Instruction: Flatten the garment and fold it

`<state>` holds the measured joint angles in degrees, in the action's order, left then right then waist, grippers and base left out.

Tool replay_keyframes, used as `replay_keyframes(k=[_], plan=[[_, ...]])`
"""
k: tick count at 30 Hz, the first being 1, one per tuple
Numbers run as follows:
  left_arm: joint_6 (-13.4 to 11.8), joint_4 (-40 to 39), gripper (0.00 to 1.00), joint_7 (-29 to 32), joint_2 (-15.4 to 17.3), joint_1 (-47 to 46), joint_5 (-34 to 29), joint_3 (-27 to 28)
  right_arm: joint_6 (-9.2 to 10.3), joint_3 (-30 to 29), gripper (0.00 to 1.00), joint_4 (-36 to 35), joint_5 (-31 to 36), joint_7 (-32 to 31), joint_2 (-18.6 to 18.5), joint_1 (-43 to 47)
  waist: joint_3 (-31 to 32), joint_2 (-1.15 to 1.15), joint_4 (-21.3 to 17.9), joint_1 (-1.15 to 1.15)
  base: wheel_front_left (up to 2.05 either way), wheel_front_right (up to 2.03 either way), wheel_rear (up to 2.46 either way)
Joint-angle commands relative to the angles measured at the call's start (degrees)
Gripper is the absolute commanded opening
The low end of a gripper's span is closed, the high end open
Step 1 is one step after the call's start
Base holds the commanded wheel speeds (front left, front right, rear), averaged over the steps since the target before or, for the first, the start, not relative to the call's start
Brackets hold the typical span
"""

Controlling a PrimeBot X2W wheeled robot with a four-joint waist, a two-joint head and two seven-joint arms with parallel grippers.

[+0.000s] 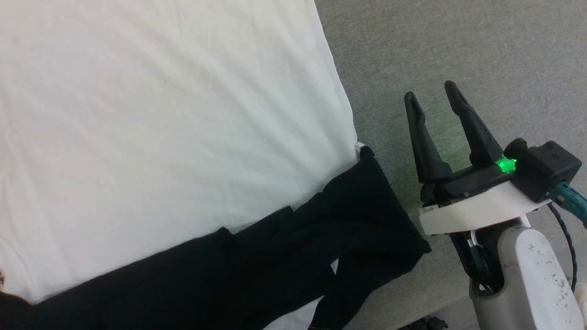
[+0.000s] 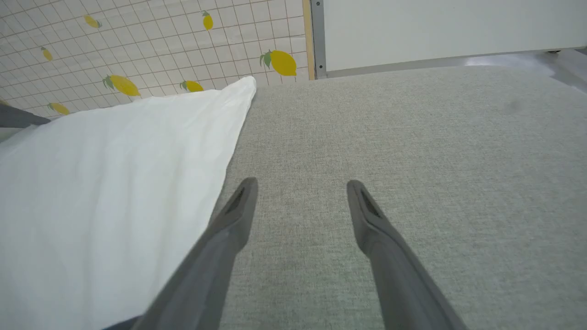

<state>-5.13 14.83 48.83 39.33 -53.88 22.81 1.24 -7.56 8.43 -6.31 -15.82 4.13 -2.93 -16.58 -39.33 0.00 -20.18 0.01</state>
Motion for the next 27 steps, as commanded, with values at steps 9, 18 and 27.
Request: replay_keyframes(k=[9,18,27], plan=[[-5.7,-3.7,0.0,12.6,-1.0,1.2,-0.5,-1.8,0.08,1.2,1.0,-1.4,0.5,-0.6,0.0,-3.2,-2.4,0.0,0.3,-0.01,0.0,0.0,0.0],[-3.0,-8.0,0.0,5.3,-2.5,-0.5,-1.5,-4.6,0.08,3.7,1.0,1.5,3.4,-8.1,0.0,-19.3,-2.4,0.0,3.2,-0.01,0.0,0.0,0.0],[-0.2,-5.2,0.0,-3.5,-7.9,-6.9,-1.8,-8.9,0.08,-0.4,1.0,24.3,0.2,-24.8,0.0,-45.5,-4.1,0.0,9.1,-0.01,0.0,0.0,0.0]])
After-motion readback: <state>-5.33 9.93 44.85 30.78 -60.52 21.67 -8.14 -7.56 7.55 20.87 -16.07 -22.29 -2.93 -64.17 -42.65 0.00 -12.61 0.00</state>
